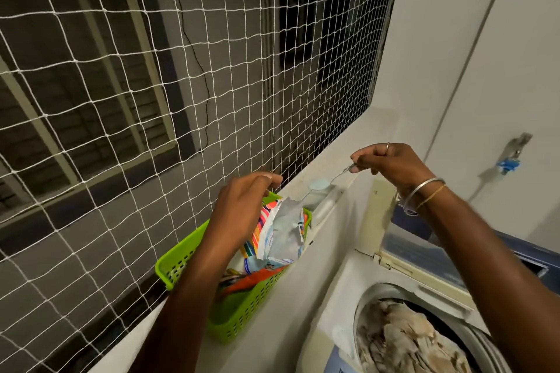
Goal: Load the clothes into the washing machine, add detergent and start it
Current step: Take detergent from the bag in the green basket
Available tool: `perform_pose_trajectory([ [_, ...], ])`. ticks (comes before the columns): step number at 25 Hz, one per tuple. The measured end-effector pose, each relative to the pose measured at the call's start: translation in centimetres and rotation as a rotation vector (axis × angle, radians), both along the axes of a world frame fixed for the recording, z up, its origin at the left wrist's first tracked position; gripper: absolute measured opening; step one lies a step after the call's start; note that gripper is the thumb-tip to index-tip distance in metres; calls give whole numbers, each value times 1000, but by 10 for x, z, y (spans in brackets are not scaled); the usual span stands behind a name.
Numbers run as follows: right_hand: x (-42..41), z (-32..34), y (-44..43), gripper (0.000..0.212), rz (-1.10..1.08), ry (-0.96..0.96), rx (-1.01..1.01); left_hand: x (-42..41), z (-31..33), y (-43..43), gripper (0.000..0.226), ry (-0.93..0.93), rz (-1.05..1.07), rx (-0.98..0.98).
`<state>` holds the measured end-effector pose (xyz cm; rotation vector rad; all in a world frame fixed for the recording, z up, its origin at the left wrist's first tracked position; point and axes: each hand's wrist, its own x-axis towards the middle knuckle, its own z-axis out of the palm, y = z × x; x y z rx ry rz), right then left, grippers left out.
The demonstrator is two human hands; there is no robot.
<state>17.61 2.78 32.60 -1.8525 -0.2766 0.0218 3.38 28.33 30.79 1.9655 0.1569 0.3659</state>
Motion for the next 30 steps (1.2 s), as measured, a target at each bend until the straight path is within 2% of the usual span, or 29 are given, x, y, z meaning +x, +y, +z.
perform_pose_trajectory([
  [9, 83, -54, 13, 10, 51, 152, -164, 1, -9, 3, 36, -5, -16, -86],
  [13, 104, -84, 17, 19, 44, 161, -238, -1, -16, 4, 28, 23, -63, -183],
  [22, 117, -94, 20, 23, 57, 0, -360, 1, -13, 4, 29, 8, -75, -183],
  [25, 120, -93, 20, 31, 43, -37, -397, 1, -12, 3, 30, -2, -78, -140],
  [28, 122, -95, 20, 35, 33, -55, -414, 3, -12, 5, 39, -46, -66, -8],
  [30, 120, -97, 21, 34, 50, -63, -397, 3, -12, 5, 40, -54, -56, -19],
])
